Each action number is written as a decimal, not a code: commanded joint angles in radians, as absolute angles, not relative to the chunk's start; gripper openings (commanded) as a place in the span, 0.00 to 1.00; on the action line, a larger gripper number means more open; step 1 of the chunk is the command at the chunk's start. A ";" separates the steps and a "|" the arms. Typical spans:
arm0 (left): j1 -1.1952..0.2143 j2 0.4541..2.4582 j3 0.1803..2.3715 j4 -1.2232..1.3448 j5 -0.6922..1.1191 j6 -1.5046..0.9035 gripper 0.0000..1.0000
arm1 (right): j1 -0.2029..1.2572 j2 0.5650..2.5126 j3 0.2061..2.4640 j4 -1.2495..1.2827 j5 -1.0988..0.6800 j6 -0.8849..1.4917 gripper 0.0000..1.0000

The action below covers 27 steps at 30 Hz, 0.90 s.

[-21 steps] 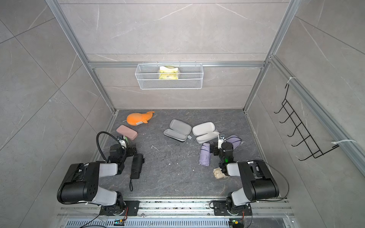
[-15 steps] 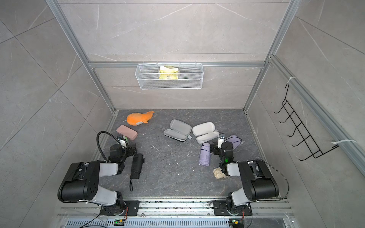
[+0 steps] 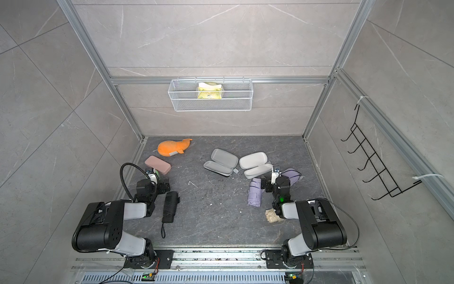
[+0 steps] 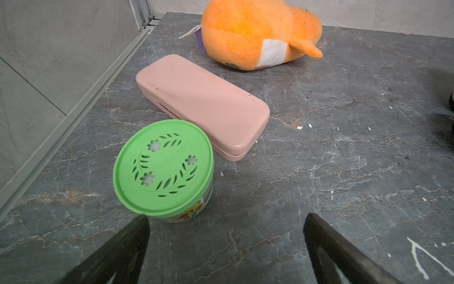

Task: Put umbrellas into zippered umbrella sleeves
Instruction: Pick up the umbrella from the center of the board.

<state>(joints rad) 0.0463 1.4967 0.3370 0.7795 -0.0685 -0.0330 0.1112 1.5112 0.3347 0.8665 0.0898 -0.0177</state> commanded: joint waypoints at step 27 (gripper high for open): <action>-0.262 0.975 0.828 -0.456 -0.370 -0.457 0.99 | 0.334 1.187 0.979 -0.536 0.151 0.472 0.83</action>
<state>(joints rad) -0.2775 1.0092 0.8028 -0.2111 -0.4950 -0.3759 0.2790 1.2896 0.9657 -0.4561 0.1425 0.4335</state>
